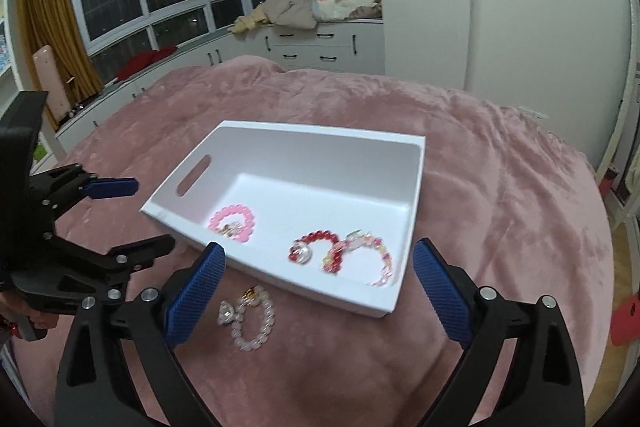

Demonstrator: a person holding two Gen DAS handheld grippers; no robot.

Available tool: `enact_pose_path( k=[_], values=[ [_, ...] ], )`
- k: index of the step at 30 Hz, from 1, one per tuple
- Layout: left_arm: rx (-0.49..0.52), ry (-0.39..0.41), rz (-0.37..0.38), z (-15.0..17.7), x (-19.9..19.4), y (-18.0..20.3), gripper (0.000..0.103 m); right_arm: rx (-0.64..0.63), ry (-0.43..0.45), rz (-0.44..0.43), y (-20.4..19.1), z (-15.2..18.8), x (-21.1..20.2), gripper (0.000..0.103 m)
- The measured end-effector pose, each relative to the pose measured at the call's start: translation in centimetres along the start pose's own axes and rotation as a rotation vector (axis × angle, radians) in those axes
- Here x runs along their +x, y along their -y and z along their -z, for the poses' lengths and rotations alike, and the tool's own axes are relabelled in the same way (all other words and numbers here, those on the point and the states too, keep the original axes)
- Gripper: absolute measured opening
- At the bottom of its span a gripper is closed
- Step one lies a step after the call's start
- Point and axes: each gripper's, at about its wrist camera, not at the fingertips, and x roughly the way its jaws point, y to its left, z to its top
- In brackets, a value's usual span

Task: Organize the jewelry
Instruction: 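Move both tools back down to the last jewelry pieces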

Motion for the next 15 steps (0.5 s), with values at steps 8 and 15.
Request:
enact_pose_path(
  k=[8,15],
  values=[
    [0.013,-0.059,0.063,2.8,1.9,1.1,0.083,-0.048,-0.092,-0.080,-1.2,1.9,0.8,0.072],
    [0.050,-0.179,0.163,5.7,5.8,2.6,0.077,-0.166,-0.262,-0.168,-3.6,3.7,4.2,0.051]
  ],
)
